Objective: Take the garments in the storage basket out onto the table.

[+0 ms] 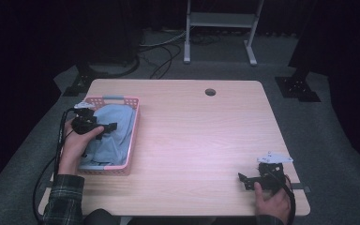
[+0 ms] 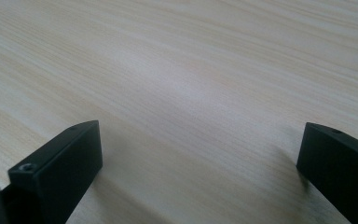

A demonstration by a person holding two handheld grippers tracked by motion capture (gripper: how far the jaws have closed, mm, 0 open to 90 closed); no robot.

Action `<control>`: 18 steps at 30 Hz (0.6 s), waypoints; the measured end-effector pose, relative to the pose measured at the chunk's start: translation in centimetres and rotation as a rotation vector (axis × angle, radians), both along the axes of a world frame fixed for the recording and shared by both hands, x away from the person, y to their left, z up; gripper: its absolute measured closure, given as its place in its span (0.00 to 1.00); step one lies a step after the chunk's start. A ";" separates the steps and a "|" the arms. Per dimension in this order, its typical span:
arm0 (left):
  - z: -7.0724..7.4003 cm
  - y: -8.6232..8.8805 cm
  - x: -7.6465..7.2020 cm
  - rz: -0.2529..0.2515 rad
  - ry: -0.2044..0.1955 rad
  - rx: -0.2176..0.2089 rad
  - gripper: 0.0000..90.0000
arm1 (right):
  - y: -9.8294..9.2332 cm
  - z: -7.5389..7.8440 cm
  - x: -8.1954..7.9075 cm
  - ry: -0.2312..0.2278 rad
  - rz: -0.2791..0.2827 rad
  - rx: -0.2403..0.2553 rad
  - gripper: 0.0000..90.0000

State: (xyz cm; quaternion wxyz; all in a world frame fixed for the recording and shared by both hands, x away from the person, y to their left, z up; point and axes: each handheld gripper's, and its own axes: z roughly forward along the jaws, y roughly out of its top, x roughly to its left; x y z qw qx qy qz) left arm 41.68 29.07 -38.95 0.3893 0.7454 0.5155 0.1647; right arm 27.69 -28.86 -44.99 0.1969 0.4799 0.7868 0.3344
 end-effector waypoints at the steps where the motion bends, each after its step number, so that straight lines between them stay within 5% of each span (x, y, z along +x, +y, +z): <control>1: -0.1 0.0 0.1 -0.001 0.006 0.000 0.00 | 0.0 0.0 0.0 0.000 0.000 0.000 0.00; 18: -1.4 -0.6 1.0 -0.003 0.093 0.052 0.00 | 0.0 0.0 0.0 0.000 -0.002 0.000 0.00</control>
